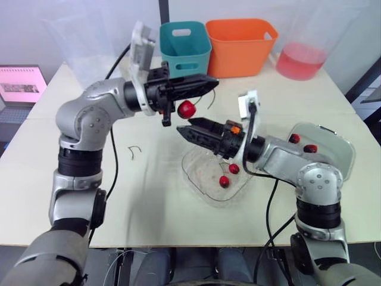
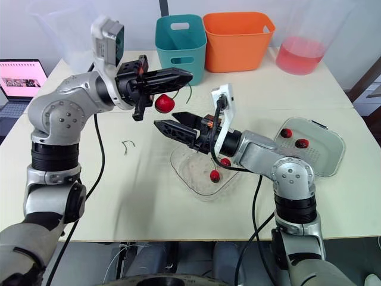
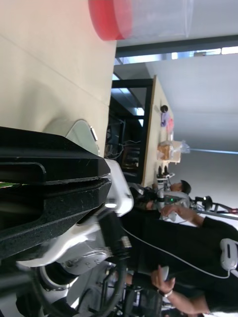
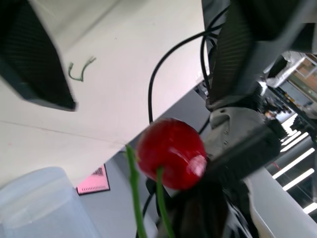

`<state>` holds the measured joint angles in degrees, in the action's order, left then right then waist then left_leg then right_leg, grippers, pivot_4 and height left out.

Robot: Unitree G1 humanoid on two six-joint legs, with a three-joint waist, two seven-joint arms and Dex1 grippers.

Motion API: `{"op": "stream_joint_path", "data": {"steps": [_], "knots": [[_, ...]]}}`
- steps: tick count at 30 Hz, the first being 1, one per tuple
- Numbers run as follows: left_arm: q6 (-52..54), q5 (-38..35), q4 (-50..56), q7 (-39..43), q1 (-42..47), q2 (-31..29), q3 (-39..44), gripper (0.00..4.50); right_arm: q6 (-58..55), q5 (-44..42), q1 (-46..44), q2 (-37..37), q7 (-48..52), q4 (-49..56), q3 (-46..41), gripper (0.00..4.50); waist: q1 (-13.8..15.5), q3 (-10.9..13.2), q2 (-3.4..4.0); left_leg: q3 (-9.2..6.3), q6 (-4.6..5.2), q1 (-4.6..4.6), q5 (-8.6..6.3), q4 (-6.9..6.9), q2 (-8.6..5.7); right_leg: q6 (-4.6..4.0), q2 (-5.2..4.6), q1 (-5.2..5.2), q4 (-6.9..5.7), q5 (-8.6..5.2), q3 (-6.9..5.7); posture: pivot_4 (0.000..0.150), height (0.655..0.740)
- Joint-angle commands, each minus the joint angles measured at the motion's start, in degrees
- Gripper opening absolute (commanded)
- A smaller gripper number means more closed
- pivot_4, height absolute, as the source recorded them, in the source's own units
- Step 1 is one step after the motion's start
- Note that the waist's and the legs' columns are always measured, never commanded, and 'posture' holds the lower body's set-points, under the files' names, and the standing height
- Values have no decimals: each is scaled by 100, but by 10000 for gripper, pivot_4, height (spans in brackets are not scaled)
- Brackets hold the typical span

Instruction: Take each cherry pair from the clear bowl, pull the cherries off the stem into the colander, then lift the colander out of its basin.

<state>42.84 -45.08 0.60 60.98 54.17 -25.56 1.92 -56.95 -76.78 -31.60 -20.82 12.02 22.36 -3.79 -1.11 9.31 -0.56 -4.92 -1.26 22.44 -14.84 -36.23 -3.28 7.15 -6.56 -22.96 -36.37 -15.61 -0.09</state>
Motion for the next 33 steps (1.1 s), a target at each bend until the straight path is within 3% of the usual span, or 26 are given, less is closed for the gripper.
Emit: {"op": "stream_joint_path", "data": {"steps": [1, 19, 22, 27, 28, 33], "knots": [[-134, 4, 79, 22, 81, -27, 101, 0, 152, -251, -193, 103, -120, 118, -137, 44808, -3, 0, 0, 0, 0, 0, 0, 0, 0, 0, 0, 0, 0, 0, 0, 1500, 7400], [-66, -45, 178, -10, 19, 79, 81, 0, 400, -347, -417, 392, -497, -103, -77, 44808, -4, 0, 0, 0, -1, 0, 1, 1, 1, 0, 1, -3, -2, 0, 1, 1500, 7400], [-64, -45, 180, -14, 17, 86, 78, 0, 414, -315, -422, 416, -513, -118, -79, 37049, -2, 0, 0, 0, -1, 0, 1, 1, 0, 0, 0, -2, -2, 0, 1, 1500, 7400], [-66, -38, 171, -23, 27, 79, 85, 0, 385, -313, -402, 391, -478, -100, -64, 12292, -3, 0, 0, 0, -2, 0, 1, 1, 0, 0, 0, -3, -3, 0, 2, 1500, 7400], [-69, -34, 163, -20, 33, 74, 87, 0, 381, -314, -397, 387, -476, -100, -62, 9083, -3, 0, 0, 0, -1, 0, 1, 1, 0, 0, 0, -3, -3, 0, 2, 1500, 7400], [-105, 4, 103, -2, 80, 45, 98, 0, 311, -224, -296, 302, -424, -46, 3, 9083, -3, 0, 0, 0, -1, 0, 1, 1, 0, 0, 0, -3, -3, 0, 2, 1500, 7400]]}}
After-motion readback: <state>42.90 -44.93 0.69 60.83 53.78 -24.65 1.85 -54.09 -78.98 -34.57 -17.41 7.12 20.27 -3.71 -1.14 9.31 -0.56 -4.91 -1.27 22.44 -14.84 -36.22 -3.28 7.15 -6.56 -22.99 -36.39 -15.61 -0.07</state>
